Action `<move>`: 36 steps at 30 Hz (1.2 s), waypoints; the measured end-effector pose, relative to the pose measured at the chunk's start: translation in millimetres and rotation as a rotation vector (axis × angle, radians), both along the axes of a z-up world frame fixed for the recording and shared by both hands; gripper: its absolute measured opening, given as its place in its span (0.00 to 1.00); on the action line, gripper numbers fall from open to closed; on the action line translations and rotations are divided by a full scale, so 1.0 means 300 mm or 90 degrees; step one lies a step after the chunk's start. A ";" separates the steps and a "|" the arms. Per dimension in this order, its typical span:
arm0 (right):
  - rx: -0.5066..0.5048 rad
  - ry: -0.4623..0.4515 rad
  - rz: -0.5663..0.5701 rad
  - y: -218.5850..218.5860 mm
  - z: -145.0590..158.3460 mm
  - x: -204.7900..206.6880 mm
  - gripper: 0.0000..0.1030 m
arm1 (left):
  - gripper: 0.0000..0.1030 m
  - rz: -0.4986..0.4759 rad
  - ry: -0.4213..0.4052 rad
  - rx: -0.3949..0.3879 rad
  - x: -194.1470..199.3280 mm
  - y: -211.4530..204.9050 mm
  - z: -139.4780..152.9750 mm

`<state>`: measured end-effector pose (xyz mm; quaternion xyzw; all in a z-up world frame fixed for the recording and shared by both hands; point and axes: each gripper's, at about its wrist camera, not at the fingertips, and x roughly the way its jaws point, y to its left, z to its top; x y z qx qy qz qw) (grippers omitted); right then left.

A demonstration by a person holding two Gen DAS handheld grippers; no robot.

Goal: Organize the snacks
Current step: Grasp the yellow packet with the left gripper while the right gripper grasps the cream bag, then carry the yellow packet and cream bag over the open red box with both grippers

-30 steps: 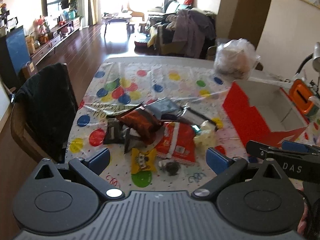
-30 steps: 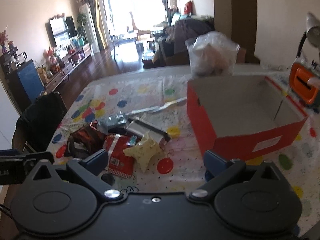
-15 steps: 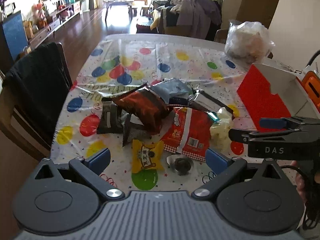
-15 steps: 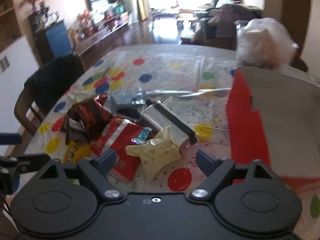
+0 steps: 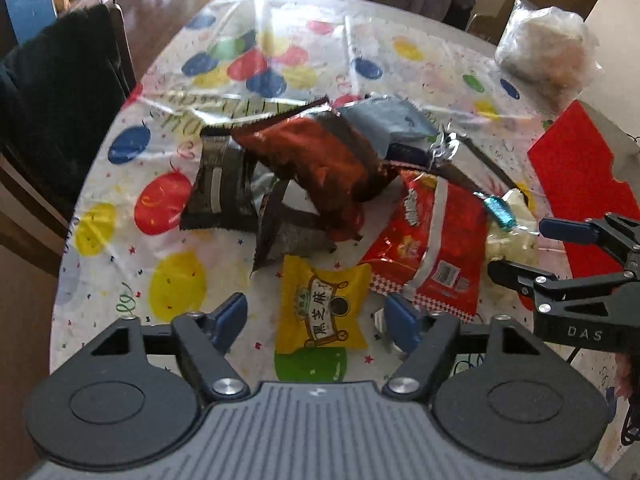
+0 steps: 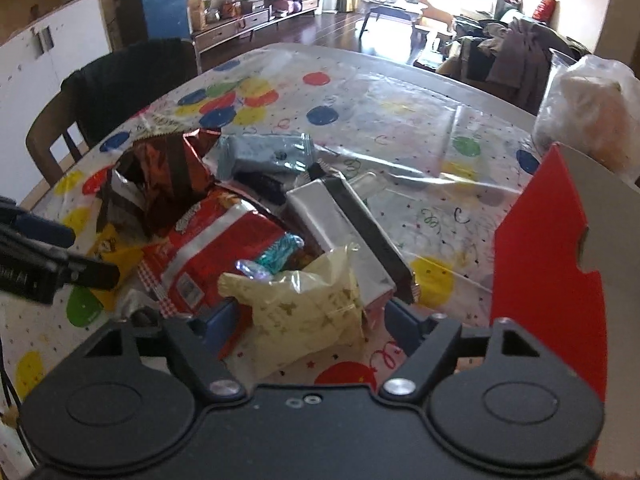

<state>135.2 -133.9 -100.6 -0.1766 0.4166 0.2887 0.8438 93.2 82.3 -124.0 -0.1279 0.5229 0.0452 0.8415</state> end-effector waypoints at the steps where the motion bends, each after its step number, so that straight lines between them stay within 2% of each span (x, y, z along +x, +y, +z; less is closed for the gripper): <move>1: -0.002 -0.001 0.005 0.002 -0.005 0.001 0.75 | 0.68 -0.001 0.003 -0.006 0.002 0.003 -0.006; 5: -0.013 -0.011 0.024 0.013 -0.019 -0.002 0.67 | 0.57 0.000 0.013 -0.013 0.008 0.007 -0.022; 11: -0.016 -0.019 0.020 0.016 -0.017 -0.006 0.56 | 0.53 -0.011 0.005 0.002 0.010 -0.004 -0.026; 14: -0.014 -0.024 0.023 0.017 -0.014 -0.017 0.54 | 0.43 -0.014 0.003 0.003 0.012 -0.006 -0.025; 17: -0.016 -0.033 0.024 0.018 -0.011 -0.030 0.53 | 0.42 -0.015 0.000 0.006 0.009 -0.009 -0.024; 21: -0.021 -0.041 0.015 0.018 -0.003 -0.049 0.52 | 0.35 -0.013 -0.008 0.003 0.000 -0.010 -0.015; 36: -0.004 -0.048 -0.044 -0.047 0.088 -0.197 0.52 | 0.32 -0.010 -0.017 -0.005 -0.090 -0.010 0.020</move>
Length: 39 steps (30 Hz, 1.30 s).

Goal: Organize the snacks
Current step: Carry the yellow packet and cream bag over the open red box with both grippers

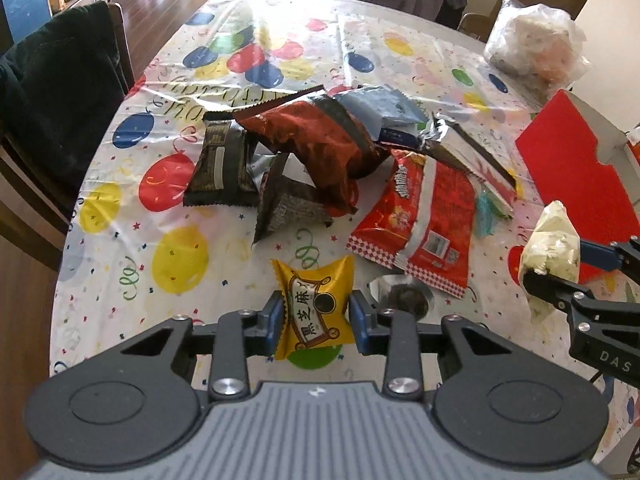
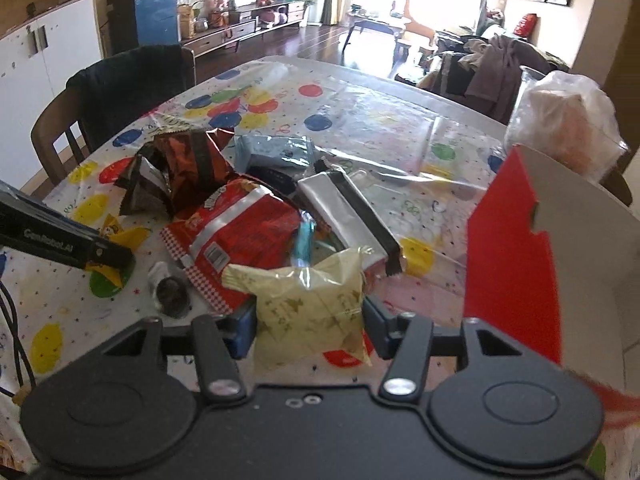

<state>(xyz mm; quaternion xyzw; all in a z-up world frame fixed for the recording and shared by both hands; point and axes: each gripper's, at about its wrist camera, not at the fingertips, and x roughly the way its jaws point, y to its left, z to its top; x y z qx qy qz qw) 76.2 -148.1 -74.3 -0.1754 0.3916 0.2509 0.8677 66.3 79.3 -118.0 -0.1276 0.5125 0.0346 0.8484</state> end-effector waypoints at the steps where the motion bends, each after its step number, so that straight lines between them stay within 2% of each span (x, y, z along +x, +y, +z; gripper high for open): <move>1: 0.002 -0.002 -0.005 -0.004 0.008 -0.013 0.52 | 0.32 -0.002 -0.002 0.000 -0.009 -0.002 0.008; 7: 0.017 -0.017 -0.035 -0.035 0.072 -0.091 0.52 | 0.32 -0.024 -0.024 0.006 -0.063 -0.035 0.084; 12: 0.030 -0.039 -0.061 -0.065 0.147 -0.144 0.52 | 0.32 -0.057 -0.067 0.012 -0.095 -0.082 0.181; 20: 0.030 -0.086 -0.095 -0.131 0.276 -0.177 0.52 | 0.32 -0.112 -0.124 0.012 -0.065 -0.181 0.347; 24: 0.030 -0.106 -0.118 -0.189 0.327 -0.153 0.52 | 0.32 -0.129 -0.140 0.010 -0.025 -0.238 0.401; 29: 0.036 -0.104 -0.149 -0.296 0.362 -0.085 0.52 | 0.32 -0.156 -0.152 0.007 0.044 -0.333 0.448; 39: 0.037 -0.085 -0.170 -0.531 0.359 0.083 0.52 | 0.32 -0.171 -0.126 0.020 0.229 -0.592 0.445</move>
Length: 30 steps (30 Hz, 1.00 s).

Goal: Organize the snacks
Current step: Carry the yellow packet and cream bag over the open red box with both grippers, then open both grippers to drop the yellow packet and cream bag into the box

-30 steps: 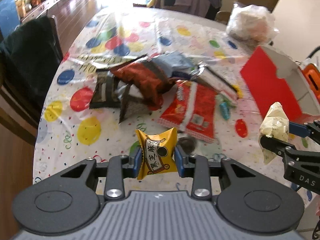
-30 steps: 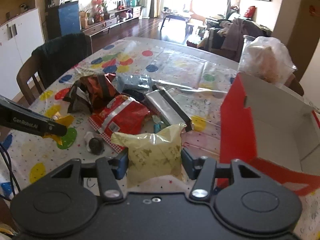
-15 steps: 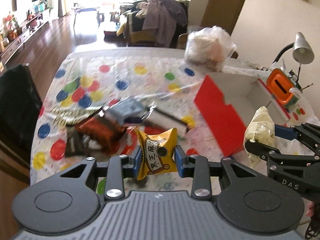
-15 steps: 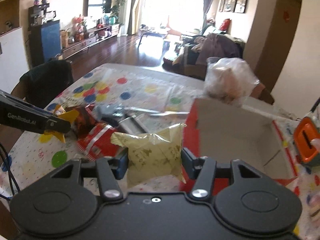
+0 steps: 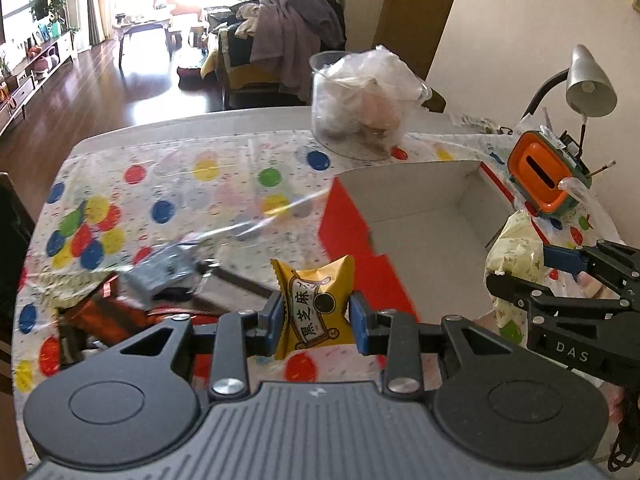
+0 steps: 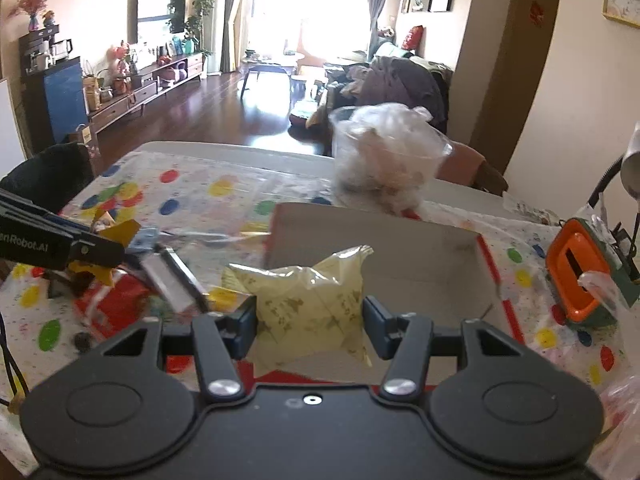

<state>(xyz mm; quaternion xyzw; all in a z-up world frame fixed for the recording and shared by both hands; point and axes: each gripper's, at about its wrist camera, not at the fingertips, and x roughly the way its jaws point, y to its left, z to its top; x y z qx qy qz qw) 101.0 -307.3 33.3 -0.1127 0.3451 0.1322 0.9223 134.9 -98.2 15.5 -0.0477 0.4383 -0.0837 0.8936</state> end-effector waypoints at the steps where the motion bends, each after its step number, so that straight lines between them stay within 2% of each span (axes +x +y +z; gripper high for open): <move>1: 0.001 0.005 -0.002 -0.024 -0.005 0.018 0.52 | 0.32 0.000 0.002 0.001 0.015 -0.026 -0.003; 8: 0.013 0.045 -0.015 -0.203 -0.054 0.156 0.52 | 0.32 -0.006 0.029 0.014 0.149 -0.225 -0.043; 15: 0.002 0.090 -0.006 -0.313 -0.116 0.275 0.52 | 0.32 -0.011 0.070 0.024 0.269 -0.393 -0.092; 20: -0.013 0.126 0.014 -0.354 -0.160 0.354 0.52 | 0.32 -0.015 0.106 0.037 0.360 -0.486 -0.137; 30: -0.058 0.209 0.089 -0.334 -0.260 0.454 0.52 | 0.32 -0.016 0.188 0.071 0.517 -0.589 -0.247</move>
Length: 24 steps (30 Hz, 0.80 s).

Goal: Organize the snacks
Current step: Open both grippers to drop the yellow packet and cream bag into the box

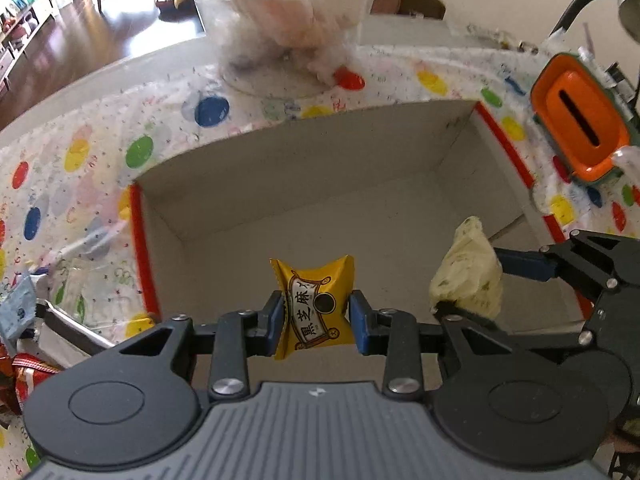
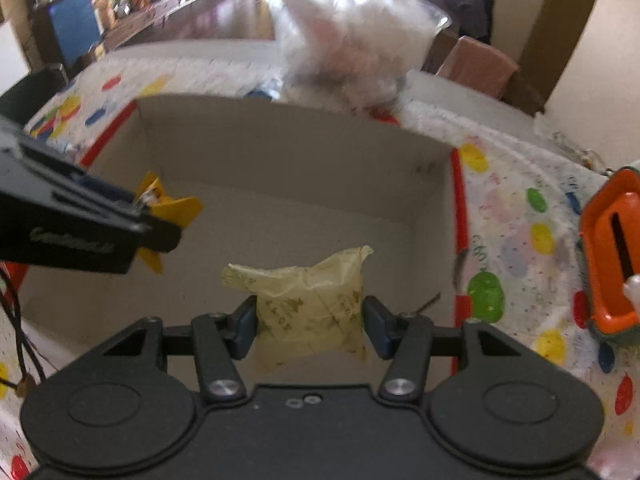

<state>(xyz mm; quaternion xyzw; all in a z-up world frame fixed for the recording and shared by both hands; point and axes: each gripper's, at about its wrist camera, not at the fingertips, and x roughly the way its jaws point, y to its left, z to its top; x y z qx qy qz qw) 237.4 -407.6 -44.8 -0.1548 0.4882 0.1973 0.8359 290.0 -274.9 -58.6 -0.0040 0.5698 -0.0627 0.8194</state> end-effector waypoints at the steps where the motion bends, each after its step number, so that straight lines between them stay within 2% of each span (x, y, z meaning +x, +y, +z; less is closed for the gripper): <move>1: -0.004 0.009 0.006 0.006 -0.008 0.005 0.52 | 0.32 0.001 0.008 0.002 0.011 -0.005 -0.011; 5: -0.020 0.030 0.031 0.024 -0.040 0.018 0.52 | 0.32 -0.004 0.040 -0.005 0.047 -0.020 -0.047; 9: -0.024 0.061 0.026 0.020 -0.065 0.035 0.52 | 0.33 -0.003 0.077 0.001 0.069 -0.025 -0.075; 12: -0.028 0.068 0.030 0.015 -0.075 0.034 0.52 | 0.34 -0.009 0.084 0.005 0.072 -0.029 -0.081; 16: -0.029 0.079 0.036 0.014 -0.084 0.030 0.53 | 0.35 -0.017 0.125 -0.001 0.074 -0.030 -0.110; 19: -0.023 0.080 0.040 0.010 -0.085 0.028 0.55 | 0.35 -0.015 0.114 0.012 0.066 -0.032 -0.107; 21: -0.018 0.079 0.039 0.005 -0.081 0.025 0.55 | 0.40 -0.013 0.107 0.009 0.059 -0.027 -0.100; 24: 0.001 0.070 0.032 -0.003 -0.061 0.017 0.59 | 0.43 -0.014 0.085 -0.002 0.039 -0.019 -0.080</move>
